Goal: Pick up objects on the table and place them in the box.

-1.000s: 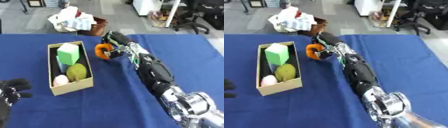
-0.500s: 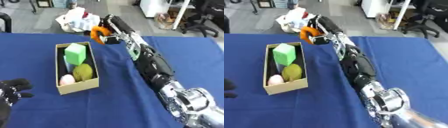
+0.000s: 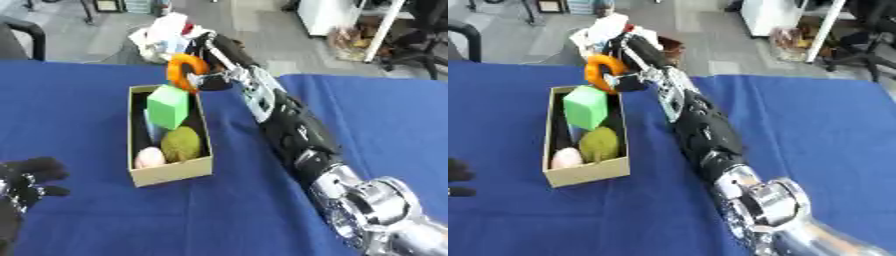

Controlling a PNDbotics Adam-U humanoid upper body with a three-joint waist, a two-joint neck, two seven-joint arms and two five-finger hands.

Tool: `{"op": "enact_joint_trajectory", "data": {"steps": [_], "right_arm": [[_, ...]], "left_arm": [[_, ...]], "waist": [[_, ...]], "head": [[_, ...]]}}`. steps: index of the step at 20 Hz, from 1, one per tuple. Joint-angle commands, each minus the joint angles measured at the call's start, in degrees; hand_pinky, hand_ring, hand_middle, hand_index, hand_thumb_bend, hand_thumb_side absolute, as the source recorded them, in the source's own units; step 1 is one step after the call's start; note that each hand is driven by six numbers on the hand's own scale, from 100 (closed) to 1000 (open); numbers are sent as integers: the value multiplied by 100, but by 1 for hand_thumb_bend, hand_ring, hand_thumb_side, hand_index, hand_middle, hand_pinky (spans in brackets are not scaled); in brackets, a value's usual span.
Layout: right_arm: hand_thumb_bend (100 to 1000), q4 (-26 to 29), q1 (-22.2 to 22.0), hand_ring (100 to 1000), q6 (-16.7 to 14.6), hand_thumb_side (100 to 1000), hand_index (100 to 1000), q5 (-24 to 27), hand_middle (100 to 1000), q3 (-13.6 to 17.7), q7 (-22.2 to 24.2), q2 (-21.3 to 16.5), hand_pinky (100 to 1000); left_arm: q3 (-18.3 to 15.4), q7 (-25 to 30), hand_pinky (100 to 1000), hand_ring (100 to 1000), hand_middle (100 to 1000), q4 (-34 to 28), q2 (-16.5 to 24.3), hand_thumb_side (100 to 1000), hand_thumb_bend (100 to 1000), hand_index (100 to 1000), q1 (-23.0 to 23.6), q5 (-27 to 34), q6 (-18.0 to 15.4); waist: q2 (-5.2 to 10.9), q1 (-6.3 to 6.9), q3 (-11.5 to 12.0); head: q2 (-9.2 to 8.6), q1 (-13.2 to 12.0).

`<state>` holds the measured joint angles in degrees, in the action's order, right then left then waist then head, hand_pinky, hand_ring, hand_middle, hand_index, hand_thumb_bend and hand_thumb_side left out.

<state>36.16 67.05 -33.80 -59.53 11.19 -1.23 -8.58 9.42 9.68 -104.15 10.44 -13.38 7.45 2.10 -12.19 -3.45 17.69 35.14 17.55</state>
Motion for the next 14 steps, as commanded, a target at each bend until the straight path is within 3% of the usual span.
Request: {"op": "enact_joint_trajectory", "data": {"steps": [1, 2, 6, 13, 14], "right_arm": [[100, 132, 115, 515, -265, 224, 890, 111, 606, -62, 263, 33, 509], [100, 110, 105, 592, -379, 243, 952, 158, 711, -82, 386, 56, 593], [100, 33, 67, 795, -703, 233, 1000, 301, 890, -126, 980, 97, 770], [100, 94, 40, 861, -618, 226, 1000, 404, 943, -84, 1378, 62, 843], [100, 95, 36, 872, -599, 260, 1000, 386, 951, -79, 1403, 57, 856]], "left_arm": [[24, 33, 627, 715, 661, -121, -11, 888, 100, 744, -89, 19, -6], [26, 35, 627, 715, 660, -121, -14, 887, 100, 744, -92, 22, -5], [32, 47, 627, 715, 659, -126, -23, 883, 100, 744, -102, 34, -5], [25, 43, 627, 714, 658, -122, -22, 884, 100, 744, -95, 34, -5], [23, 42, 627, 714, 658, -121, -22, 885, 100, 744, -94, 33, -6]], "waist": [[20, -46, 17], [23, -49, 21], [35, -52, 21], [45, -54, -7], [46, -53, -9]], "head": [[-81, 40], [-82, 42], [-90, 44], [-89, 34], [-90, 32]]}}
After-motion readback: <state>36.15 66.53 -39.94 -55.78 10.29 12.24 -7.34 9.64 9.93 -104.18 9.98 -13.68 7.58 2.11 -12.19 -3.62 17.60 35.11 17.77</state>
